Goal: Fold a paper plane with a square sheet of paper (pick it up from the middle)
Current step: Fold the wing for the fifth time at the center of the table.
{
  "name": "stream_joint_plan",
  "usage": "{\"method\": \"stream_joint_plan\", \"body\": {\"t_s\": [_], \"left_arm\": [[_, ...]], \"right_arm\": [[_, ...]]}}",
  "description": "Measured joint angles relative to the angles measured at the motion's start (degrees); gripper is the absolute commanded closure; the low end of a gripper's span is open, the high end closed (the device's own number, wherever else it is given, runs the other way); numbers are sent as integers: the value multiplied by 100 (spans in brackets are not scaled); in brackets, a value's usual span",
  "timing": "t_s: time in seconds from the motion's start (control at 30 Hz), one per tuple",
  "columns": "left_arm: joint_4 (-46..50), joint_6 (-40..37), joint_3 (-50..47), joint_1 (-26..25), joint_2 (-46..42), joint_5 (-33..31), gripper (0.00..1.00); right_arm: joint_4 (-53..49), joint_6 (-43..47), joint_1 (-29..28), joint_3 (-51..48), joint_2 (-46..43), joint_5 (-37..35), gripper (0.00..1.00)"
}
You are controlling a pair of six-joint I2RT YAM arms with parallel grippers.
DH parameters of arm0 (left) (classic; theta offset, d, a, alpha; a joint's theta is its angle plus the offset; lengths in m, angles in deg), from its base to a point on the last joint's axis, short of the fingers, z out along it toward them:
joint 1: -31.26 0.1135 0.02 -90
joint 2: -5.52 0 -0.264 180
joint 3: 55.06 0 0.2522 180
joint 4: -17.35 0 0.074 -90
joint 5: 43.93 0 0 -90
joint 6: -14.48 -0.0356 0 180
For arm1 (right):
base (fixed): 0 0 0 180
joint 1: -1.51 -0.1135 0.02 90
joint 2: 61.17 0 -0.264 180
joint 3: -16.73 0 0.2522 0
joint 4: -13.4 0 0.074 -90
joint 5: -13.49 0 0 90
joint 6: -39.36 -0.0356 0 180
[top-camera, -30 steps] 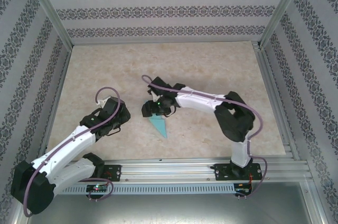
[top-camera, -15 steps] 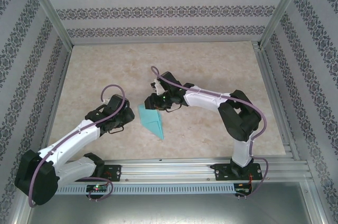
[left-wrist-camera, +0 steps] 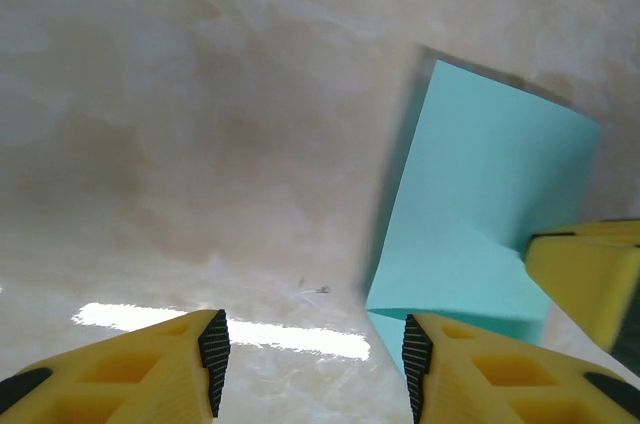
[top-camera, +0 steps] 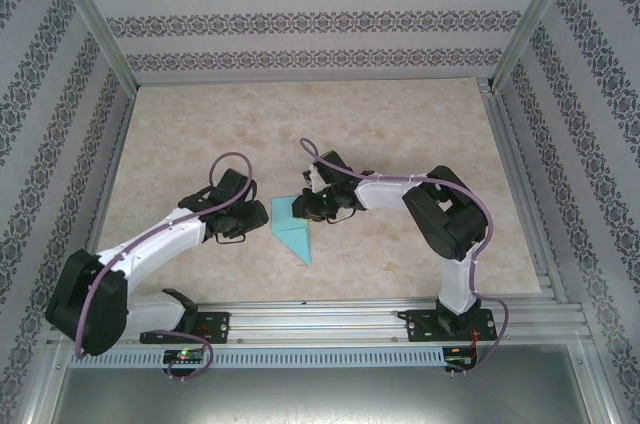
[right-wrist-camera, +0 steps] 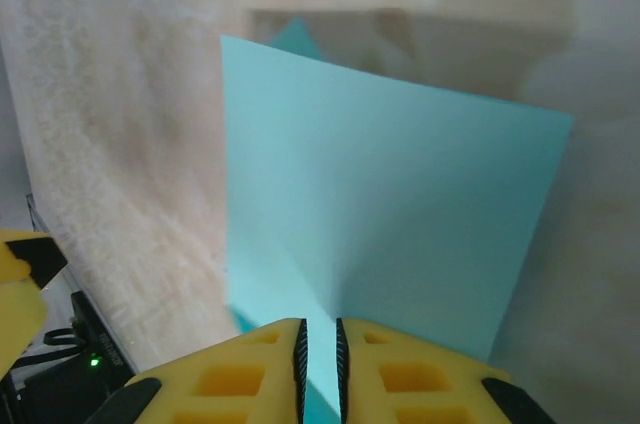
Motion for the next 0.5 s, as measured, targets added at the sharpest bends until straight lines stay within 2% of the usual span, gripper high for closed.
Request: {"method": "stream_joint_plan", "body": {"t_s": [0.5], "left_arm": [[-579,-87,540,155,1504,1532,49]], "right_arm": [[1394,-348,337,-682,138,778,76]]}}
